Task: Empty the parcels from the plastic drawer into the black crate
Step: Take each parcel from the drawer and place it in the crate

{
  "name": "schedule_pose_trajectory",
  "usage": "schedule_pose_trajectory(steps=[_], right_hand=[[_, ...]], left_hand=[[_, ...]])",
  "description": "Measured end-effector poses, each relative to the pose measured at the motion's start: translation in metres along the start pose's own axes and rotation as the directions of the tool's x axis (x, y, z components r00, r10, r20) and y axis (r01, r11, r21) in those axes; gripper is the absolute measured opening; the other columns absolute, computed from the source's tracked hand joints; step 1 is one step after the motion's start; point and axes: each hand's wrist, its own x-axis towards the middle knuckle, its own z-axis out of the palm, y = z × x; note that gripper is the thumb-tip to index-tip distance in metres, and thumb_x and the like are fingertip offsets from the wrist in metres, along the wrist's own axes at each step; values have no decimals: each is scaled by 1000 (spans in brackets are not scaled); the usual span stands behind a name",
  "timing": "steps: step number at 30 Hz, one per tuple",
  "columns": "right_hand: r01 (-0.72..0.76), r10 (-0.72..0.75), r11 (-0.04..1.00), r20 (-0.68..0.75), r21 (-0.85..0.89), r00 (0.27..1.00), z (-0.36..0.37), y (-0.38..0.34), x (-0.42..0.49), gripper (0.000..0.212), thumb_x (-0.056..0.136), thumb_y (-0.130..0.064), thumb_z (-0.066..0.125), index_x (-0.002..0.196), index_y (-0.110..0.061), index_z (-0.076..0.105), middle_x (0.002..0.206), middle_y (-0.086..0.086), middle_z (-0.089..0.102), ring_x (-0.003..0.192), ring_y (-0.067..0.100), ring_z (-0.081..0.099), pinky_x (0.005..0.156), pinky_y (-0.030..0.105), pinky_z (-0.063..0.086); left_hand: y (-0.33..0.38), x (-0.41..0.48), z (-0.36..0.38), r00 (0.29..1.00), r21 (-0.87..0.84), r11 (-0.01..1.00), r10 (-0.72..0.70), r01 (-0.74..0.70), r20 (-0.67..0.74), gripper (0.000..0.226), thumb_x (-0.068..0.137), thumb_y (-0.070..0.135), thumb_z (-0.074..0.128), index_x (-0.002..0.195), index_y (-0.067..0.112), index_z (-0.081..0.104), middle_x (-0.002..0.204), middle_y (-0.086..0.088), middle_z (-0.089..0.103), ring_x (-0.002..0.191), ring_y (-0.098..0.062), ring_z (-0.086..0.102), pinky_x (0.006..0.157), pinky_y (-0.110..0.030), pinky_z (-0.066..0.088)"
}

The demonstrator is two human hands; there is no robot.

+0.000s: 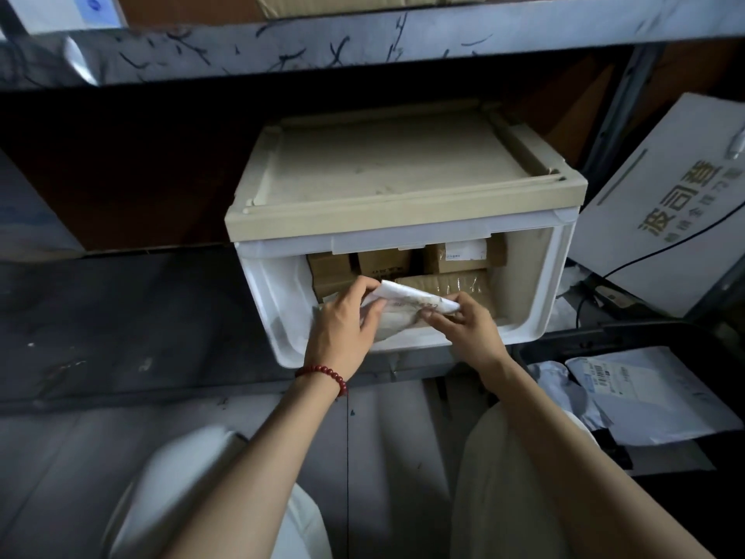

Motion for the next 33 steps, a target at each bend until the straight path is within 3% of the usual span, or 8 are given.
schedule_pose_trajectory(steps=[4, 6, 11, 14, 21, 26, 31, 33], right_hand=[[14, -18, 992, 27, 122, 999, -1, -11, -13, 11, 86, -15, 72, 91, -15, 62, 77, -12, 71, 67, -7, 64, 57, 8, 45], [-22, 9, 982, 69, 189, 998, -1, -13, -19, 15, 87, -18, 71, 100, -20, 65, 86, -11, 75, 79, 1, 70, 61, 16, 53], [-92, 92, 975, 8, 203, 996, -6, -16, -28, 21, 86, -23, 72, 105, -18, 63, 91, -6, 74, 83, 13, 72, 63, 37, 61], [-132, 144, 963, -33, 236, 989, -8, -16, -29, 19, 87, -25, 70, 103, -19, 63, 101, 3, 73, 89, 20, 72, 70, 46, 61], [-139, 164, 960, -86, 241, 983, -8, -15, -30, 19, 86, -26, 71, 99, -20, 59, 106, 5, 70, 95, 23, 70, 82, 50, 58], [-185, 194, 941, -6, 282, 981, -7, -17, -31, 18, 85, -26, 72, 97, -20, 60, 101, 4, 72, 89, 21, 72, 79, 46, 59], [-211, 218, 938, 8, 276, 976, -20, -19, -37, 57, 76, -15, 81, 120, -11, 45, 112, 5, 66, 96, 22, 70, 75, 46, 60], [-213, 221, 934, 6, 287, 975, -32, -21, -39, 60, 76, -12, 81, 125, -6, 45, 115, 11, 66, 98, 26, 70, 75, 50, 59]], left_hand=[[6, -3, -11, 993, -109, 988, -113, 110, -28, 22, 95, 36, 54, 106, 18, 56, 80, 8, 60, 72, -17, 56, 62, -33, 47], [6, -7, -14, 982, -190, 963, -189, 190, 22, 19, 94, 38, 55, 104, 22, 55, 79, 14, 60, 71, -12, 58, 62, -31, 47], [6, -15, -21, 907, -340, 843, -355, 416, 228, 31, 87, 43, 64, 112, 31, 52, 99, 12, 63, 87, 1, 58, 62, -9, 43], [5, -19, -22, 871, -302, 828, -387, 472, 301, 46, 83, 45, 68, 120, 29, 49, 108, 6, 63, 97, -8, 56, 68, -15, 40], [3, -23, -26, 854, -312, 815, -374, 488, 361, 52, 79, 38, 76, 122, 24, 50, 118, 3, 61, 106, -13, 59, 71, -16, 45], [2, -22, -27, 856, -331, 808, -368, 488, 363, 51, 77, 34, 78, 119, 23, 50, 122, 1, 59, 109, -16, 58, 90, -34, 51], [9, -21, -24, 889, -359, 831, -308, 426, 339, 43, 75, 35, 79, 108, 28, 52, 113, 6, 64, 102, -12, 62, 80, -28, 53], [18, -21, -19, 891, -356, 840, -287, 411, 351, 40, 75, 38, 79, 105, 27, 55, 107, 9, 66, 97, -9, 64, 76, -26, 54]])
